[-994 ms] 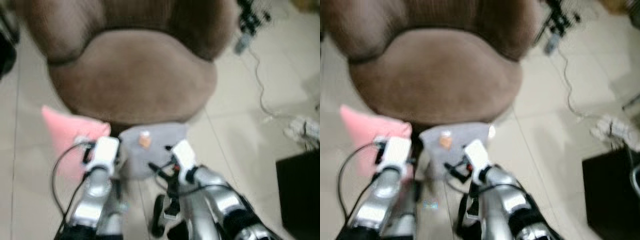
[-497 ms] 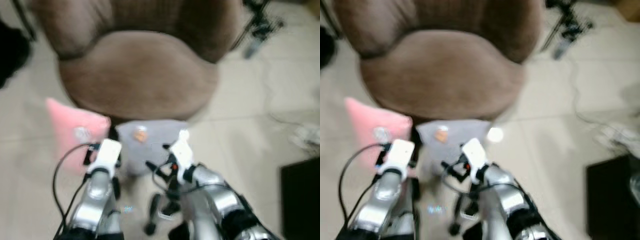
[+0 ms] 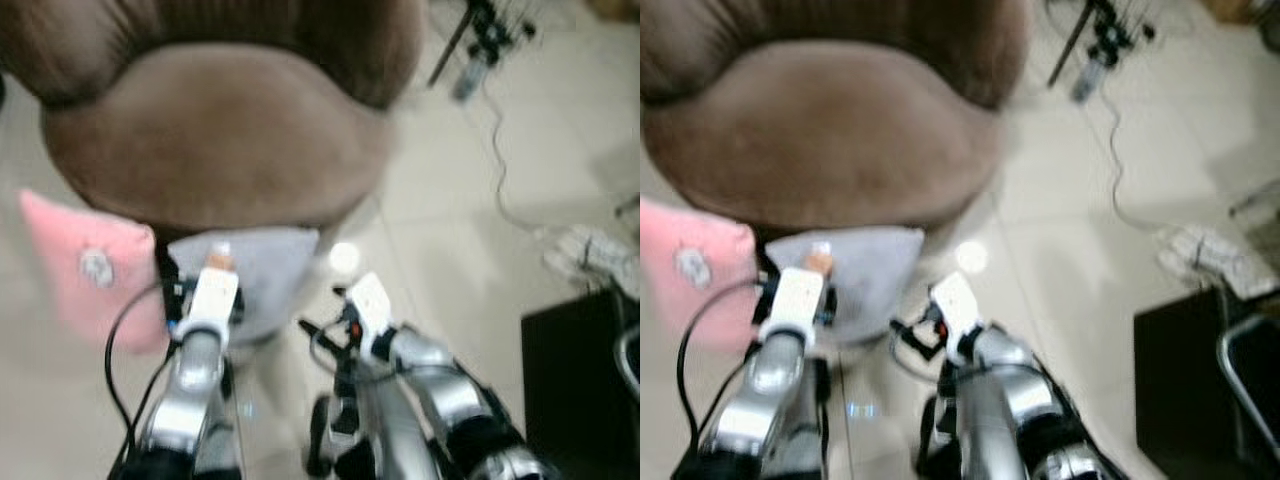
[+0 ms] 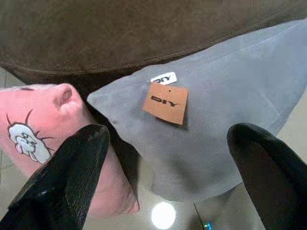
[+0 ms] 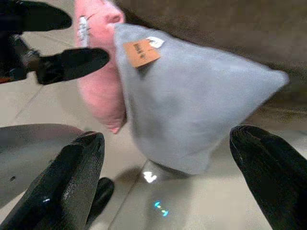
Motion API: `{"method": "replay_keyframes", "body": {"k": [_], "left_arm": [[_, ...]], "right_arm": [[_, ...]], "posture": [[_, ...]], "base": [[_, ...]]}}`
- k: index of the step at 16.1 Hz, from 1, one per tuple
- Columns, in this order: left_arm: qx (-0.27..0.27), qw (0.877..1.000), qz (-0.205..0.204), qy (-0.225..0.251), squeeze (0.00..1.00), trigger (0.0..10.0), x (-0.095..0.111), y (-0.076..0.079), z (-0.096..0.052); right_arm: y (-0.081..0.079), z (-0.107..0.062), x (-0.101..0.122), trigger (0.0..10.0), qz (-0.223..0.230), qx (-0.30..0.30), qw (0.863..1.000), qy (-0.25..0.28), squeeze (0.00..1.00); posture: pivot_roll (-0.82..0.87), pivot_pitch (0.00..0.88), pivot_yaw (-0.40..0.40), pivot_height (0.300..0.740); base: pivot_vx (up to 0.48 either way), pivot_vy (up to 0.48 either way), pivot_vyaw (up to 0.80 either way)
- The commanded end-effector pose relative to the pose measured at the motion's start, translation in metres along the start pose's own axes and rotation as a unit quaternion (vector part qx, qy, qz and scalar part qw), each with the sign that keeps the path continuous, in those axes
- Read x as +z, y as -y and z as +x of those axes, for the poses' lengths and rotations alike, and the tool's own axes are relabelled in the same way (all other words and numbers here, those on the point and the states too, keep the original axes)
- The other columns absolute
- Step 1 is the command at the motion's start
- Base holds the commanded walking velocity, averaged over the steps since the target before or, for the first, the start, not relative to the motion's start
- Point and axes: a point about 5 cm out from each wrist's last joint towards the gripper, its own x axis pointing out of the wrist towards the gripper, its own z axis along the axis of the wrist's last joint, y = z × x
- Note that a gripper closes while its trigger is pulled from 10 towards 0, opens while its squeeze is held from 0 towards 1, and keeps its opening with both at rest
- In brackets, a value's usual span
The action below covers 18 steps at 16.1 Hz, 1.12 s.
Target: Move the pillow to the sofa from floor
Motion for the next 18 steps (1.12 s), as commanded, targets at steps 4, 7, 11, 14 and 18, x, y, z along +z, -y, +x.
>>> {"method": "replay_keyframes", "body": {"k": [4, 7, 11, 14, 18], "left_arm": [[-0.004, 1.000, -0.004, -0.030, 0.00, 10.0, -0.014, 0.001, -0.004], [-0.007, 0.999, 0.000, -0.033, 0.00, 10.0, -0.014, 0.002, -0.003], [-0.014, 0.999, 0.004, -0.032, 0.00, 10.0, -0.013, 0.004, -0.002], [-0.013, 0.999, 0.009, -0.032, 0.00, 10.0, -0.013, 0.004, -0.002], [-0.012, 0.999, 0.011, -0.030, 0.00, 10.0, -0.013, 0.004, -0.002]], "right_arm": [[-0.002, -0.004, -0.011, 10.0, 0.006, 0.004, 1.000, -0.019, 0.02], [-0.001, -0.006, -0.014, 10.0, 0.007, -0.004, 1.000, -0.021, 0.01], [0.001, -0.008, -0.018, 10.0, 0.014, -0.017, 1.000, -0.022, 0.05], [0.001, -0.010, -0.019, 10.0, 0.016, -0.017, 1.000, -0.021, 0.06], [0.002, -0.008, -0.016, 10.0, 0.015, -0.018, 1.000, -0.017, 0.06]], "posture": [[0.14, 0.296, -0.194, 0.625], [0.15, 0.291, -0.192, 0.625], [0.14, 0.281, -0.183, 0.616], [0.14, 0.279, -0.181, 0.587], [0.14, 0.279, -0.182, 0.553]], "base": [[0.199, 0.408, 0.00], [0.105, 0.120, 0.00], [0.000, 0.000, 0.00], [0.000, 0.000, 0.00], [0.000, 0.000, 0.00]]}}
